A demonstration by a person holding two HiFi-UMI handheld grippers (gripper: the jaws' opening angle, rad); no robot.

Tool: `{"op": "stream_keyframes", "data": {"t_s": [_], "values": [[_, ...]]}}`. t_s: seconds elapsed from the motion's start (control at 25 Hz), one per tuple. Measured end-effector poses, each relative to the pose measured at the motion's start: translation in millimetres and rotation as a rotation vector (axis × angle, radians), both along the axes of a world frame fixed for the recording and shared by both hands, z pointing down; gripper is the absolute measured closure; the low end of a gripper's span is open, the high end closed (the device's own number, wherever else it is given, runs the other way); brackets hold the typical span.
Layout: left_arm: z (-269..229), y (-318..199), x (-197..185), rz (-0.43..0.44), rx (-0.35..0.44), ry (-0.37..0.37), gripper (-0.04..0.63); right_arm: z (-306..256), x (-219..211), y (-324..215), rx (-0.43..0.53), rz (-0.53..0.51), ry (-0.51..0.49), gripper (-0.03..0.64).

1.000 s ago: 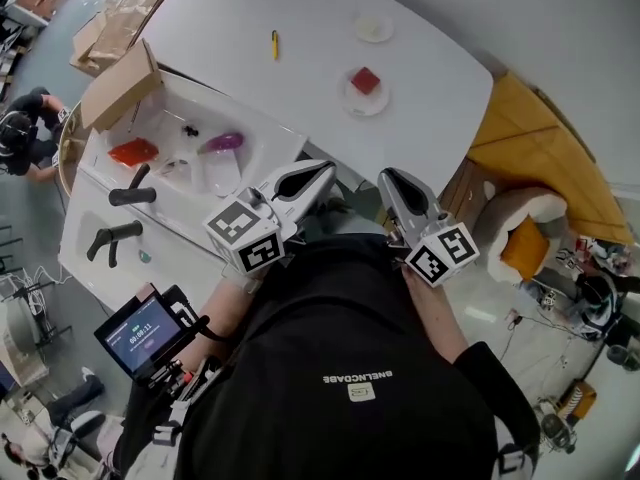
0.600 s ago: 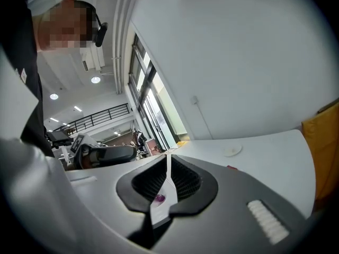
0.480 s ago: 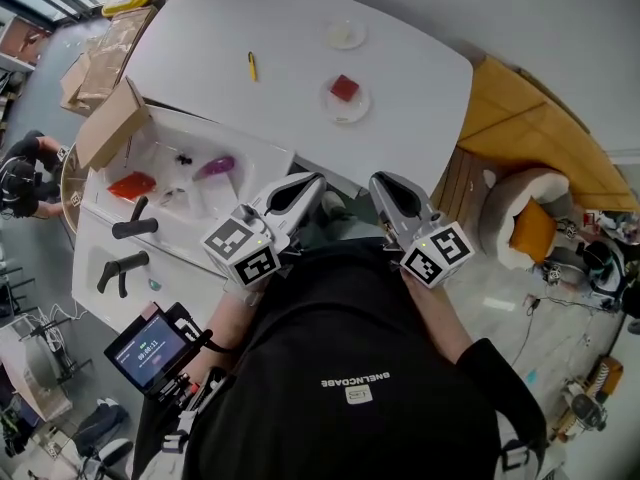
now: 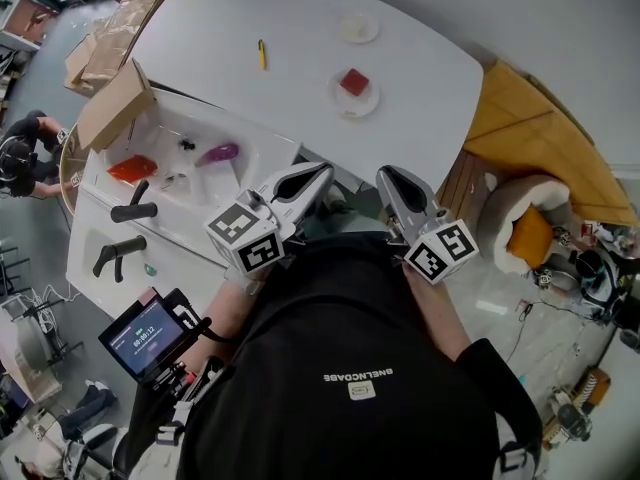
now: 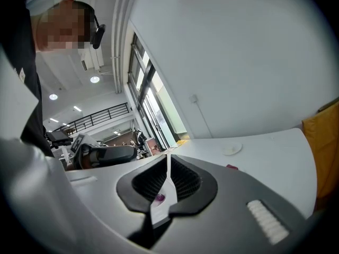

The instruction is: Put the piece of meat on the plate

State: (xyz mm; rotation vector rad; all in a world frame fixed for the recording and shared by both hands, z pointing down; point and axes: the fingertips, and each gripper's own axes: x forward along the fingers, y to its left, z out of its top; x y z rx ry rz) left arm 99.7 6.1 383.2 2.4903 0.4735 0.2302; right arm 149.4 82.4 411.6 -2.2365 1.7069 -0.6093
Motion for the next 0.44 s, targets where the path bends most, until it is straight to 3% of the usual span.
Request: {"op": "stream_keyframes", "data": {"t_s": [0.44], "values": [[2.7,-4.8,-0.6,-0.011,-0.012,-0.004,0.579,3.5,-0.4,-6.0,-0.009,-0.016,-0.006,0.589]]}}
